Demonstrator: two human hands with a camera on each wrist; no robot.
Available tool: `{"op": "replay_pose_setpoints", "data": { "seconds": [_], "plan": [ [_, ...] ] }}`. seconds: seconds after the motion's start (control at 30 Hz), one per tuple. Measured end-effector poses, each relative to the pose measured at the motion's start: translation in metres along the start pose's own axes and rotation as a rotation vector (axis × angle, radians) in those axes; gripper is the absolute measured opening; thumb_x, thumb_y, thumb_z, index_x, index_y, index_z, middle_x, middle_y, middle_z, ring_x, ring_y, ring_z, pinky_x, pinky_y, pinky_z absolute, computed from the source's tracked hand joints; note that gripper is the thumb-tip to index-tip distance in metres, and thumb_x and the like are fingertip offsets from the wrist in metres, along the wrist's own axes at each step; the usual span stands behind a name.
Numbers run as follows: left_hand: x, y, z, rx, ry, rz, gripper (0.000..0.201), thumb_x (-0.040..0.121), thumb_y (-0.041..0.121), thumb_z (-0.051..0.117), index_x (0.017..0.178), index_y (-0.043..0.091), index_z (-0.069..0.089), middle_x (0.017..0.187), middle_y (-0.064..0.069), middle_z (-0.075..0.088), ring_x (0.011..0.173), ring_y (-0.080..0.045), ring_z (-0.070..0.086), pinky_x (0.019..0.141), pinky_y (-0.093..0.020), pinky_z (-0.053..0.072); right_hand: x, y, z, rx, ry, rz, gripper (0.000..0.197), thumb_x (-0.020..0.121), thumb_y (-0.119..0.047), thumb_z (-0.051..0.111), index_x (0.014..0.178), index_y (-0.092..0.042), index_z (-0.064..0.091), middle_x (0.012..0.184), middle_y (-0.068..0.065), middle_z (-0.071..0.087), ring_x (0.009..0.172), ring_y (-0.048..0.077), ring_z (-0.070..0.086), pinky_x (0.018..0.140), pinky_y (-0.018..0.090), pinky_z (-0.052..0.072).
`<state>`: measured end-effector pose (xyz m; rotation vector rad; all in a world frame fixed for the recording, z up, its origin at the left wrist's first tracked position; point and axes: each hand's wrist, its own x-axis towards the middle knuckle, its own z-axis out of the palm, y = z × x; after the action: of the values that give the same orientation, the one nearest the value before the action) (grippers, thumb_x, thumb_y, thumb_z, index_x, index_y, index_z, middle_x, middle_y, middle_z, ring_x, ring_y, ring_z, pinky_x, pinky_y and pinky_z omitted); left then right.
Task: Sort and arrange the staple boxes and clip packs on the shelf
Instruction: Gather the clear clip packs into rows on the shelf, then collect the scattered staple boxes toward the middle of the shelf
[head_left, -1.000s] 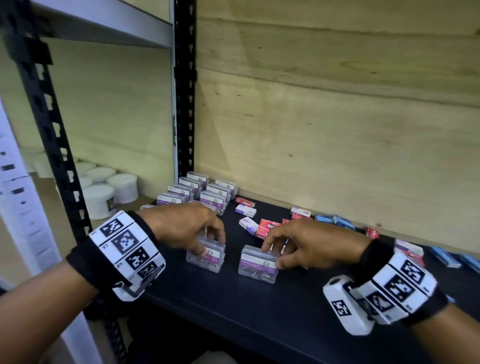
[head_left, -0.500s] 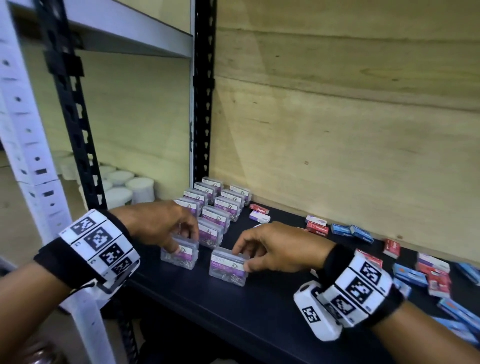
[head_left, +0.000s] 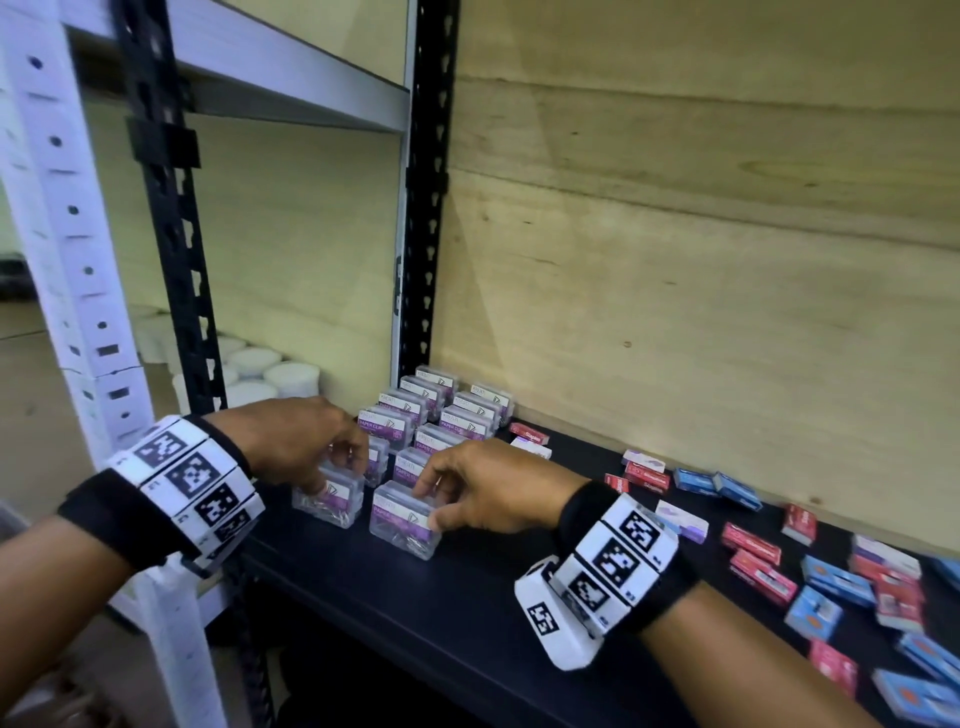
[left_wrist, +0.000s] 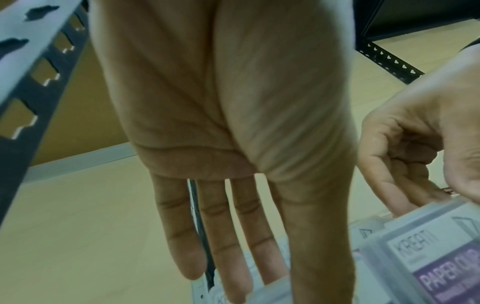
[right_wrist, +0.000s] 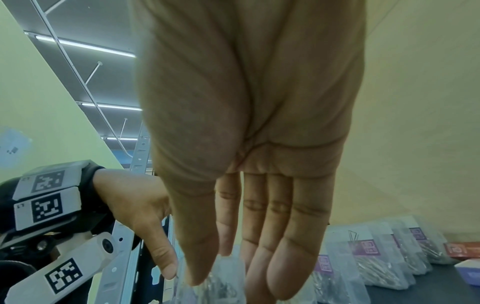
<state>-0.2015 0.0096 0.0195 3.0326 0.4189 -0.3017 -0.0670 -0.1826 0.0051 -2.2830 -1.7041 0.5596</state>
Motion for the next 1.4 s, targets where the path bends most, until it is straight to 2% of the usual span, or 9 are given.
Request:
{"op": "replay_pose_setpoints", "data": {
  "seconds": [0.47, 0.57, 0.67, 0.73, 0.9, 1.07, 1.23, 1.33, 1.4],
  "plan": [
    [-0.001, -0.005, 0.000, 0.069, 0.037, -0.039, 0.038, 0.079, 0.023, 0.076, 0.105, 0.046, 0.059, 0.100, 0.020, 0.057, 0.091, 0.001, 0.054, 0.076, -0.020, 0.047, 0.004, -0.012, 0.002, -0.087, 0.027, -0.009, 0.036, 0.092, -0.028, 0.069, 0.126, -0.024, 0.061, 0.115, -0.002, 0.067, 0.101, 0.016, 0.063, 0.090, 0.032, 0.051],
    [-0.002, -0.003, -0.004, 0.089, 0.047, -0.059, 0.038, 0.082, 0.032, 0.074, 0.114, 0.043, 0.057, 0.102, 0.021, 0.056, 0.092, 0.000, 0.054, 0.076, -0.020, 0.046, 0.002, -0.010, 0.003, -0.120, 0.024, -0.035, 0.039, 0.093, -0.029, 0.068, 0.130, -0.023, 0.058, 0.118, 0.000, 0.065, 0.099, 0.015, 0.060, 0.088, 0.031, 0.050],
    [-0.005, 0.004, -0.011, 0.114, 0.069, -0.052, 0.032, 0.085, 0.047, 0.067, 0.114, 0.043, 0.056, 0.101, 0.022, 0.055, 0.091, 0.000, 0.054, 0.079, -0.022, 0.049, -0.002, -0.004, 0.003, -0.171, 0.046, -0.079, 0.042, 0.092, -0.031, 0.068, 0.132, -0.022, 0.056, 0.122, 0.000, 0.062, 0.094, 0.011, 0.053, 0.080, 0.026, 0.043],
    [-0.005, 0.012, -0.016, 0.125, 0.087, -0.031, 0.030, 0.086, 0.052, 0.064, 0.114, 0.043, 0.056, 0.101, 0.023, 0.055, 0.090, 0.001, 0.054, 0.079, -0.022, 0.048, -0.005, 0.002, 0.001, -0.169, 0.052, -0.081, 0.042, 0.092, -0.031, 0.068, 0.132, -0.023, 0.056, 0.124, 0.000, 0.061, 0.096, 0.012, 0.056, 0.083, 0.028, 0.047],
    [0.000, 0.041, -0.023, 0.131, 0.116, 0.060, 0.029, 0.088, 0.054, 0.060, 0.115, 0.044, 0.057, 0.105, 0.025, 0.056, 0.094, 0.000, 0.055, 0.078, -0.021, 0.046, -0.031, 0.030, -0.012, -0.154, 0.074, -0.017, 0.039, 0.092, -0.035, 0.067, 0.129, -0.026, 0.058, 0.127, -0.003, 0.060, 0.097, 0.011, 0.059, 0.084, 0.029, 0.048],
    [0.025, 0.084, -0.023, 0.118, 0.093, 0.180, 0.029, 0.086, 0.056, 0.060, 0.112, 0.044, 0.058, 0.103, 0.023, 0.058, 0.093, 0.000, 0.056, 0.084, -0.028, 0.051, -0.075, 0.070, -0.026, -0.159, 0.121, 0.108, 0.036, 0.091, -0.033, 0.068, 0.126, -0.027, 0.061, 0.123, -0.006, 0.060, 0.092, 0.006, 0.054, 0.082, 0.022, 0.041],
    [0.060, 0.119, -0.025, 0.106, 0.008, 0.229, 0.032, 0.086, 0.053, 0.064, 0.114, 0.039, 0.060, 0.099, 0.020, 0.061, 0.082, 0.003, 0.056, 0.069, -0.018, 0.043, -0.111, 0.107, -0.037, -0.162, 0.141, 0.252, 0.034, 0.091, -0.035, 0.067, 0.124, -0.030, 0.061, 0.113, -0.010, 0.059, 0.094, 0.007, 0.055, 0.078, 0.021, 0.041],
    [0.081, 0.135, -0.031, 0.123, -0.047, 0.251, 0.031, 0.088, 0.045, 0.066, 0.115, 0.031, 0.061, 0.093, 0.017, 0.062, 0.066, 0.012, 0.056, 0.065, -0.014, 0.042, -0.120, 0.120, -0.041, -0.179, 0.121, 0.288, 0.034, 0.091, -0.035, 0.067, 0.123, -0.029, 0.062, 0.115, -0.006, 0.063, 0.095, 0.010, 0.057, 0.083, 0.027, 0.046],
    [0.097, 0.145, -0.037, 0.154, -0.068, 0.258, 0.030, 0.087, 0.041, 0.068, 0.114, 0.028, 0.063, 0.093, 0.015, 0.064, 0.071, 0.007, 0.058, 0.069, -0.017, 0.044, -0.122, 0.126, -0.043, -0.175, 0.093, 0.317, 0.034, 0.091, -0.035, 0.067, 0.124, -0.027, 0.062, 0.113, -0.006, 0.064, 0.094, 0.010, 0.058, 0.083, 0.027, 0.047]
  ]
}}
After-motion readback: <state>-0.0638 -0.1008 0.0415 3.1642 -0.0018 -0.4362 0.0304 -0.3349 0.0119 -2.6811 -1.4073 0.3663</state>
